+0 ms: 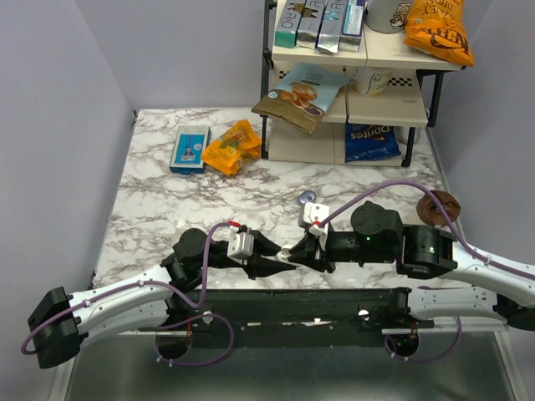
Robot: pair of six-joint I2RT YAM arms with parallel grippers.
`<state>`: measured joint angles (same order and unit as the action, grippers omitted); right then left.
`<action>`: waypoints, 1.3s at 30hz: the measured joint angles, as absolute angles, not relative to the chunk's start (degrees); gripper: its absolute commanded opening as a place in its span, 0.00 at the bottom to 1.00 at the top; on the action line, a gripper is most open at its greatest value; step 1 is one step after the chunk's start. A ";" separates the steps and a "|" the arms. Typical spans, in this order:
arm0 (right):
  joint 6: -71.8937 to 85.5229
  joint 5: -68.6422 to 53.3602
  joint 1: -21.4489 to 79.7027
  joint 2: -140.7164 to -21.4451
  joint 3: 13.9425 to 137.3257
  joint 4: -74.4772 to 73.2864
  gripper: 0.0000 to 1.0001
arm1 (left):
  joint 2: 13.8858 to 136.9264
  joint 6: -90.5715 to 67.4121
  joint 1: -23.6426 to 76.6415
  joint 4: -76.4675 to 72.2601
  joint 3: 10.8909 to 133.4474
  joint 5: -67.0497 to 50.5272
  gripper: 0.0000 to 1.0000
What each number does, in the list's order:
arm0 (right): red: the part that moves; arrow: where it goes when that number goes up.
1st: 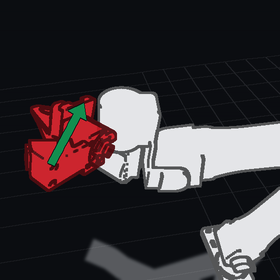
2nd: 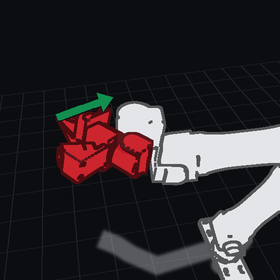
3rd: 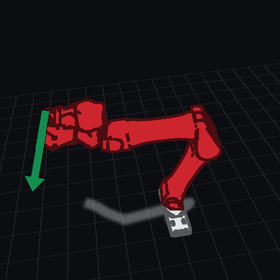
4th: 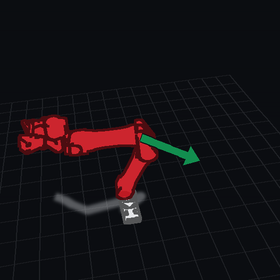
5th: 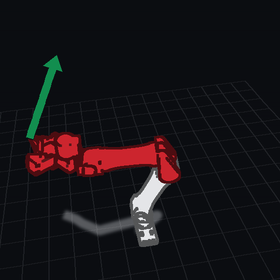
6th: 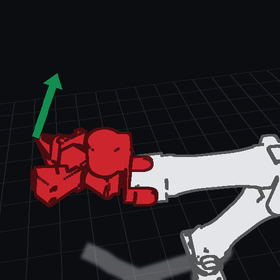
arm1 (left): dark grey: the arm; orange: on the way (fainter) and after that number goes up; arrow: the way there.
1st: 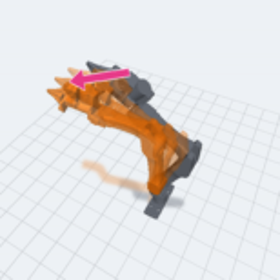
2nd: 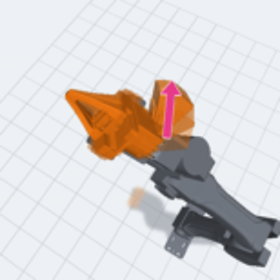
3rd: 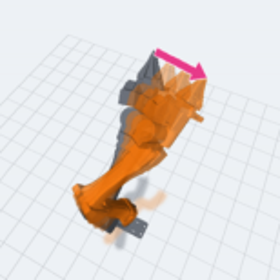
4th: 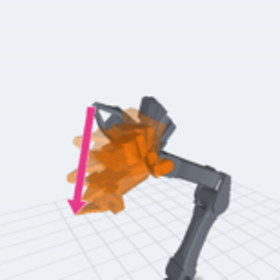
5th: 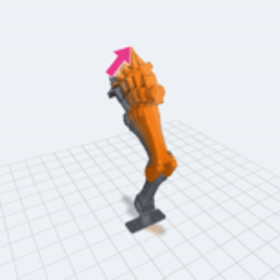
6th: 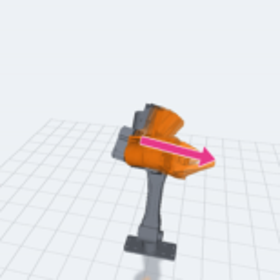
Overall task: Insert the wireless bluetooth earbuds into the charging case
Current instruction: Adjust the earbud with the charging case.
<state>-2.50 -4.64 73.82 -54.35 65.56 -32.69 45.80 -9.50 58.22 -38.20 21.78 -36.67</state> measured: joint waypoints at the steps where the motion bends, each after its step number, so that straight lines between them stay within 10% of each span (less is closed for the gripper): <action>1: -2.46 -4.23 73.82 -54.39 65.56 -32.69 0.29 | 45.80 -9.50 58.19 -38.17 21.78 -36.64 0.00; 10: -2.37 -3.73 73.93 -55.33 65.56 -32.71 0.26 | 45.80 -9.50 58.13 -38.04 21.85 -36.45 0.00; 20: -1.85 -3.18 73.93 -55.70 65.56 -32.69 0.01 | 45.80 -9.52 58.13 -37.19 21.85 -35.92 0.00; 39: 1.06 -0.60 73.93 -50.48 60.45 -25.45 0.01 | 45.63 -10.81 58.22 -40.03 21.85 -33.47 0.00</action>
